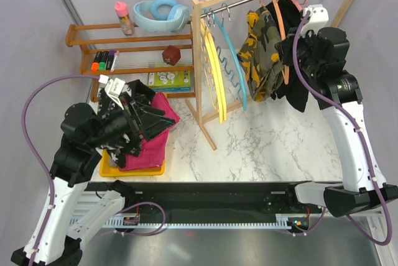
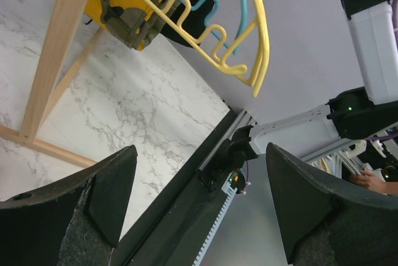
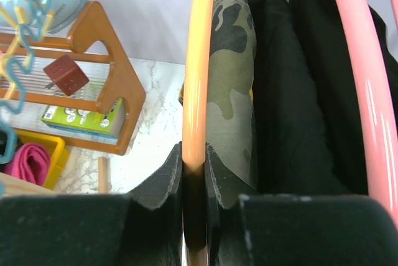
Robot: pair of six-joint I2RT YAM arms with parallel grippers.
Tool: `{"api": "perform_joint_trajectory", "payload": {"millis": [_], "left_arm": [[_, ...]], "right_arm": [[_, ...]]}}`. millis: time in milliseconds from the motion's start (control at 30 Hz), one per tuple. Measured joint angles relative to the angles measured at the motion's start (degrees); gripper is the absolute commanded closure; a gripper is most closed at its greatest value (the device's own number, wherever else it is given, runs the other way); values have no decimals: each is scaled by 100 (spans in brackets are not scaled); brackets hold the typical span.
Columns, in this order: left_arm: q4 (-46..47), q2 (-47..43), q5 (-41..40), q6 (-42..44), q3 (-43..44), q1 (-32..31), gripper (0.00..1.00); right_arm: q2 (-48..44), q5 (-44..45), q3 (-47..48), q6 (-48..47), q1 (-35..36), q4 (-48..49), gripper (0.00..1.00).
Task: Remove the trousers from the hanger
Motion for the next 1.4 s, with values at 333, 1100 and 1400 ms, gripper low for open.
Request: {"api": "perform_joint_trajectory", "payload": {"millis": [333, 1100, 1400], "left_arm": [[175, -9, 507, -175, -105, 0, 9], [1543, -212, -555, 155, -1659, -2031, 32], [3407, 503, -4201, 1646, -2717, -5904, 24]], "right_arm": [[188, -361, 525, 162, -22, -295, 100], [1235, -651, 1582, 1202, 17, -859, 100], [105, -393, -404, 1401, 328, -780, 100]]}}
